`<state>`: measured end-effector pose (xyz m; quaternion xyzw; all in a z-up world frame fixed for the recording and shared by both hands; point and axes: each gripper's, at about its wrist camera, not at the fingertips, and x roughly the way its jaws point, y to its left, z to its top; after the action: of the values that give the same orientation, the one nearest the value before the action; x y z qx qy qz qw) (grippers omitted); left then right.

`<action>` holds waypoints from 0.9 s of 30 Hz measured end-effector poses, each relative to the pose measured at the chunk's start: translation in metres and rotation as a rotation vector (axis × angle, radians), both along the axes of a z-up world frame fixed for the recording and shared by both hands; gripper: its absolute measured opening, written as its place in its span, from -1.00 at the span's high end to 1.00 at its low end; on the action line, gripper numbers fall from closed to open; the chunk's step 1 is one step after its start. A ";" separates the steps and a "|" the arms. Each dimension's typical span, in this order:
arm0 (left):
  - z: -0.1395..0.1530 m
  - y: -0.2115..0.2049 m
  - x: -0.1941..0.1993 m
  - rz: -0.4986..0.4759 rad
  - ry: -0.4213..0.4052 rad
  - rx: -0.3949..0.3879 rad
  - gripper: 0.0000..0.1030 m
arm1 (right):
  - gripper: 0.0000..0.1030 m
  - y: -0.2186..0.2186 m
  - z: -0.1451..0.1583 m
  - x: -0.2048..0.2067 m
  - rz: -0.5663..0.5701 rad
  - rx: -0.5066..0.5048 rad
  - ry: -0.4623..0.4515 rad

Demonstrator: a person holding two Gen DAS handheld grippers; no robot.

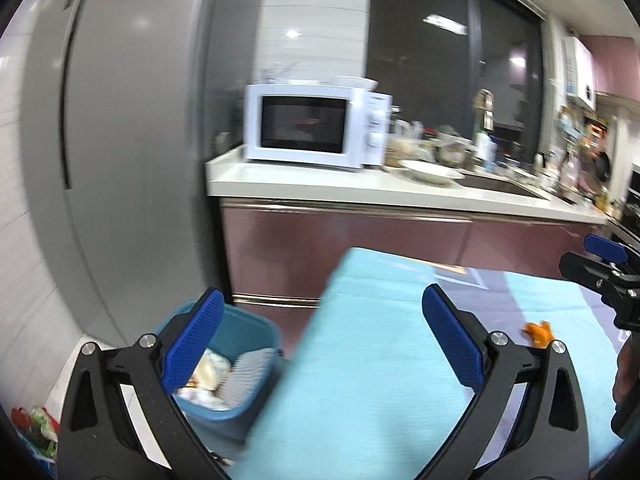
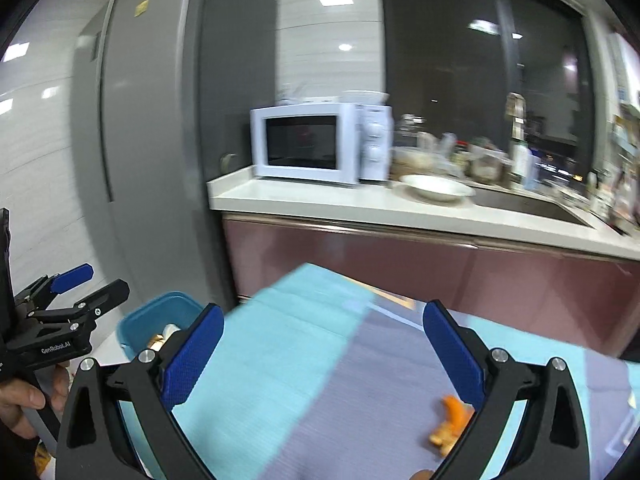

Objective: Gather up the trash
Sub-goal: 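Move both tools back over the table toward the orange peels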

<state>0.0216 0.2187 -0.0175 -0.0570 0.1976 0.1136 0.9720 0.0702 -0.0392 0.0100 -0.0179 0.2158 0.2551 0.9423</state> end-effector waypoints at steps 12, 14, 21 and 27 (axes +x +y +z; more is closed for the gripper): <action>-0.009 -0.117 0.022 -0.169 0.031 0.037 -0.89 | -0.87 -0.094 -0.029 -0.023 -0.172 0.025 0.035; -0.011 -0.127 0.024 -0.182 0.041 0.039 -0.89 | -0.87 -0.102 -0.031 -0.028 -0.189 0.031 0.034; -0.022 -0.162 0.039 -0.248 0.074 0.054 -0.89 | -0.87 -0.129 -0.040 -0.040 -0.250 0.041 0.041; -0.033 -0.185 0.052 -0.294 0.105 0.063 -0.89 | -0.87 -0.147 -0.050 -0.040 -0.291 0.045 0.070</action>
<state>0.0734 0.0337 -0.0505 0.0092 0.2507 -0.0207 0.9678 0.0299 -0.1863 -0.0401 0.0436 0.2432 0.1211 0.9614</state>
